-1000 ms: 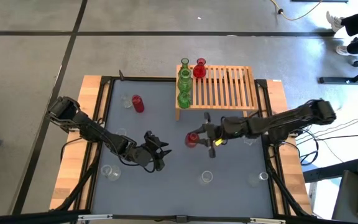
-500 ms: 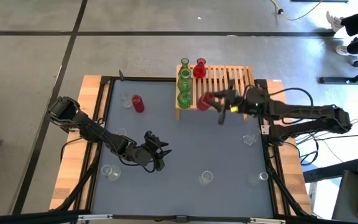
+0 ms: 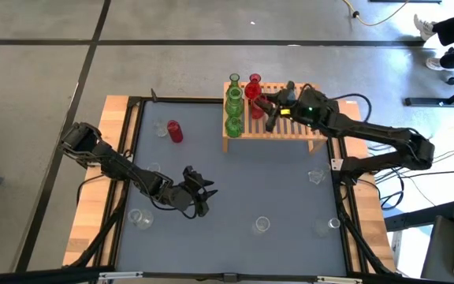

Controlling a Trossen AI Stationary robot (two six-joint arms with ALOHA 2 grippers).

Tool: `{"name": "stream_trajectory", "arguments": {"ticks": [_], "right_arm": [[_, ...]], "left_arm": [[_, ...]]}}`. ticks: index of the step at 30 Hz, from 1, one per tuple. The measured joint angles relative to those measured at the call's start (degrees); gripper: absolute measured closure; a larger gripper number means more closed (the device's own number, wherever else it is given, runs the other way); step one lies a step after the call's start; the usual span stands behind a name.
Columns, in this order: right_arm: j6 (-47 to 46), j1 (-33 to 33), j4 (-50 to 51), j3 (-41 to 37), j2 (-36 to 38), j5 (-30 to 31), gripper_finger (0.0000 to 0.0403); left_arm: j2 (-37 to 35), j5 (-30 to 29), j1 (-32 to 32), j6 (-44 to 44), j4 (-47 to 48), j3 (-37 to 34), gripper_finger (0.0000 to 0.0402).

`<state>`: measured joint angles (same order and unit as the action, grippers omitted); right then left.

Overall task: Sort vases onto shelf
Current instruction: Put the bottom red vase on the shelf, aligned with the other red vase

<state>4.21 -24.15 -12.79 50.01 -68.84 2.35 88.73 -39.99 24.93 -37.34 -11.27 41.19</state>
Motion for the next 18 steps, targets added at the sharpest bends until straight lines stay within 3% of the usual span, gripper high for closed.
{"name": "stream_trajectory", "arguments": {"ticks": [18], "right_arm": [[-0.2, -1.8, -0.7, 2.6, -5.6, 2.4, 0.03]], "left_arm": [[0.0, 0.0, 0.0, 0.0, 0.0, 0.0, 0.0249]]}}
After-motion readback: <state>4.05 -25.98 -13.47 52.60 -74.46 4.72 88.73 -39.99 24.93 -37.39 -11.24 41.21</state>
